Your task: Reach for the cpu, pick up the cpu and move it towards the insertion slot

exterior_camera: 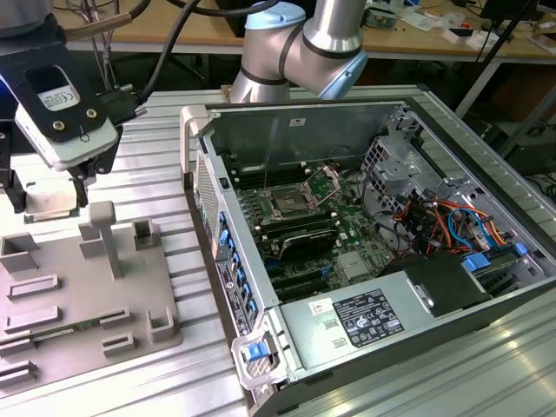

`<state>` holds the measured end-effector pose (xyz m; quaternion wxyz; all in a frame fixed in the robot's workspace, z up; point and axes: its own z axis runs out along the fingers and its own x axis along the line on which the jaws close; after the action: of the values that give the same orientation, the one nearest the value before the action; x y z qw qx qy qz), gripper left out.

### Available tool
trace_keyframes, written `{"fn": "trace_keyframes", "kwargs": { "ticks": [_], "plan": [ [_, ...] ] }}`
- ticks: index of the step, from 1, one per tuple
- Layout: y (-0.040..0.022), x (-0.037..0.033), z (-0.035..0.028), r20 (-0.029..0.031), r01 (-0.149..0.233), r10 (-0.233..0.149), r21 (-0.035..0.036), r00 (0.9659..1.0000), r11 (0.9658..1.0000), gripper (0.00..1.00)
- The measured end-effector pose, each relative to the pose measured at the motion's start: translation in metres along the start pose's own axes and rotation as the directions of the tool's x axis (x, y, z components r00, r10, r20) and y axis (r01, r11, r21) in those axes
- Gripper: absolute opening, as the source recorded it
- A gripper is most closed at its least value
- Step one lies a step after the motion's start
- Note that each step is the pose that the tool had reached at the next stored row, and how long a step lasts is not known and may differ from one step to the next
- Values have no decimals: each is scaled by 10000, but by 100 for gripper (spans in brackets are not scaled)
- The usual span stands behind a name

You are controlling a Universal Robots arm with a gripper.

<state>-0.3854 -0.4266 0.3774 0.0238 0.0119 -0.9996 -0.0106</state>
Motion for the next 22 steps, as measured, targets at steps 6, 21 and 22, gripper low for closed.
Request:
{"fn": "trace_keyframes", "kwargs": {
  "ticks": [6, 21, 22],
  "plan": [
    [-5, -186, -8, -167, -3, 3, -5, 9999, 10000, 55],
    [-9, -270, -13, -221, -4, 4, -4, 9998, 10000, 55],
    [-8, -272, -12, -200, -4, 4, -4, 9998, 10000, 55]
  ]
}}
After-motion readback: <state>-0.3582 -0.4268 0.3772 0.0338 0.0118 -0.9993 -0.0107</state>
